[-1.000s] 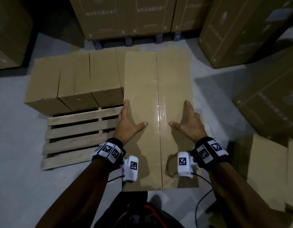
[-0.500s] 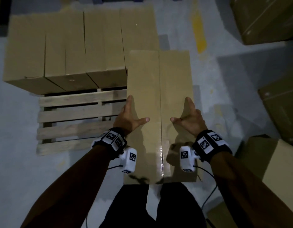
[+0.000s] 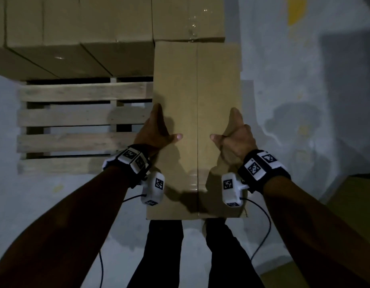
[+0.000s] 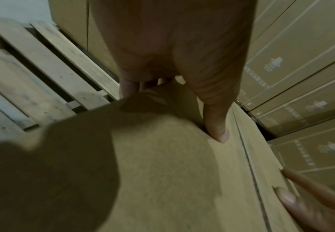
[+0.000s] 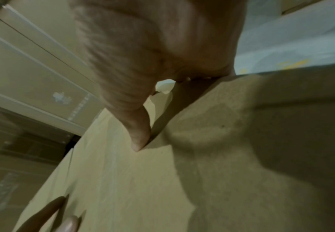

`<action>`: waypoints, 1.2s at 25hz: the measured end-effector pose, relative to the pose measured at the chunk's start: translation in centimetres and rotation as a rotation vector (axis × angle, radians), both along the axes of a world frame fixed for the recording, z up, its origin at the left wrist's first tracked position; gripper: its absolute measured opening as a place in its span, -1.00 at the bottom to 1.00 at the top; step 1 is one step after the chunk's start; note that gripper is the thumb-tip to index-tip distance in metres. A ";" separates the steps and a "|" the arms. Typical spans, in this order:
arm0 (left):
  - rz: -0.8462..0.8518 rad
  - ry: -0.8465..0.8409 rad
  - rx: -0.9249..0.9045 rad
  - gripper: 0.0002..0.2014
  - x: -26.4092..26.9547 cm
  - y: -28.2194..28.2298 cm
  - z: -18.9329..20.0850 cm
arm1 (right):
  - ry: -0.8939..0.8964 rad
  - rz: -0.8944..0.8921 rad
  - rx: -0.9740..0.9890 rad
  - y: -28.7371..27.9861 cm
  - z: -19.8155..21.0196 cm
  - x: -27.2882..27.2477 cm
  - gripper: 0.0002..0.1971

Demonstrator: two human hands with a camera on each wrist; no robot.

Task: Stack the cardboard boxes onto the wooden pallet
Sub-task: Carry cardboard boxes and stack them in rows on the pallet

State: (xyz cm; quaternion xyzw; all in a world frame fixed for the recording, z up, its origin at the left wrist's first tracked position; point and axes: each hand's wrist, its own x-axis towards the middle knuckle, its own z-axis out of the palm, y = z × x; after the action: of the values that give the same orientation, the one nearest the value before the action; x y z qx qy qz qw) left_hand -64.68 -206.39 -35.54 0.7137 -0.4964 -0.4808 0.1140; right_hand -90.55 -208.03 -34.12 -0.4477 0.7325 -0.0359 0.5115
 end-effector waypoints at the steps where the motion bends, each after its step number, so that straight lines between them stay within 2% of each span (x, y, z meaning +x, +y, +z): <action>1: 0.010 0.003 -0.009 0.26 0.1 -0.2 -1.6 | 0.010 0.008 0.002 -0.4 -1.2 0.0 0.11; 5: 0.033 -0.002 -0.039 0.24 0.2 -1.0 -5.4 | 0.042 0.033 -0.033 -1.7 -4.4 0.3 0.09; 13: 0.074 0.029 -0.110 0.25 1.3 -2.3 -9.6 | 0.073 0.039 -0.108 -4.0 -7.9 1.8 0.11; 24: 0.117 0.004 -0.107 0.24 1.5 -2.2 -12.1 | 0.067 0.051 -0.128 -4.3 -10.1 2.0 0.09; 30: 0.082 0.023 -0.083 0.24 2.2 -2.3 -12.6 | 0.062 0.064 -0.132 -4.2 -11.2 2.4 0.08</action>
State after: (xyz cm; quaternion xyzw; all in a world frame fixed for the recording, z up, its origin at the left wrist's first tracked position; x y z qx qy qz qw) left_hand -62.49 -208.73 -48.18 0.7225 -0.4850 -0.4629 0.1688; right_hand -88.18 -212.22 -45.32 -0.5047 0.7294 -0.0538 0.4586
